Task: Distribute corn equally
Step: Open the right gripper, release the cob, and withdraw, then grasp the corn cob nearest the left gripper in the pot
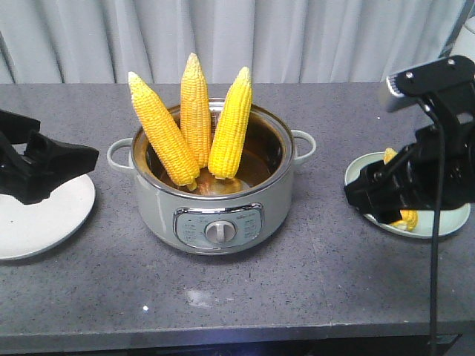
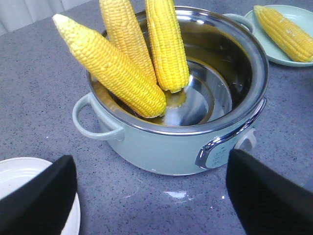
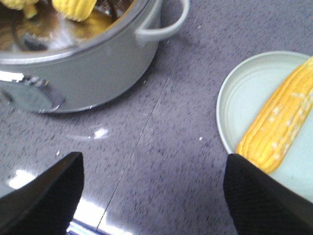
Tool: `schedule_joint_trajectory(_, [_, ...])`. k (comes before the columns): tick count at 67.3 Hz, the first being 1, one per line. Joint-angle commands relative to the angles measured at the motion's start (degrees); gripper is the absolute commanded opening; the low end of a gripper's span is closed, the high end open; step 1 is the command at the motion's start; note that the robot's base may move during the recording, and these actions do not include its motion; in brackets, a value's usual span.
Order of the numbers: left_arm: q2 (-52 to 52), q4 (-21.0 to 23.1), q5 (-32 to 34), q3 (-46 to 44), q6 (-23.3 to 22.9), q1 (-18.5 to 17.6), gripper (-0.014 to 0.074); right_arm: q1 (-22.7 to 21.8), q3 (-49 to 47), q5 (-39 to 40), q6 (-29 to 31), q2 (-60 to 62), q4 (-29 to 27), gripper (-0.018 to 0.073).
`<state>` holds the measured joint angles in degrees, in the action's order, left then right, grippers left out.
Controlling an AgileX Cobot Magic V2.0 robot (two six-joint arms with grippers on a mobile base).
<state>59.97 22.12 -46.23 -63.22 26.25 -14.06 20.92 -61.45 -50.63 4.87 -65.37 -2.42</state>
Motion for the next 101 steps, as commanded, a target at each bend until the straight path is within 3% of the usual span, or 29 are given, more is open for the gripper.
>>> schedule_joint_trajectory(1, [-0.8, 1.3, 3.7, -2.0, 0.1, -0.4, 0.0584, 0.1, 2.3, 3.9, -0.2, 4.5, 0.2, 0.0557])
schedule_joint_trajectory(20, [-0.8, 1.8, 4.1, -2.0, -1.2, -0.4, 0.0584, 0.1, 7.6, 4.7, -0.2, 11.8, 0.2, 0.0557])
schedule_joint_trajectory(37, [0.8, 2.9, 12.0, -2.4, -3.4, -0.4, 0.0585, 0.1, 7.6, 4.7, 0.1, 13.1, 0.2, 0.0557])
schedule_joint_trajectory(45, [5.8, 2.8, 12.3, -6.9, -6.0, -0.3, 0.0587, 0.1, 7.6, 4.7, 0.0, 12.9, 0.2, 0.0557])
schedule_joint_trajectory(68, [23.1, 3.3, 10.7, -20.7, -6.1, -0.1, 0.0587, 0.1, 7.6, 4.7, 0.0, 12.9, 0.2, 0.0557])
schedule_joint_trajectory(73, [26.0, 3.3, 10.8, -22.8, -7.9, 0.3, 0.0589, 0.1, 7.6, 4.7, 0.1, 12.9, 0.2, 0.0557])
schedule_joint_trajectory(93, [35.4, 2.9, 13.7, -27.0, -13.5, 0.5, 0.0595, 0.1, 7.6, 4.7, 0.1, 12.9, 0.0, 0.0557])
schedule_joint_trajectory(101, [37.5, 4.0, 15.9, -27.0, -13.4, 0.4, 0.0593, 0.1, 7.6, 4.7, 0.1, 12.9, 0.0, 0.0557])
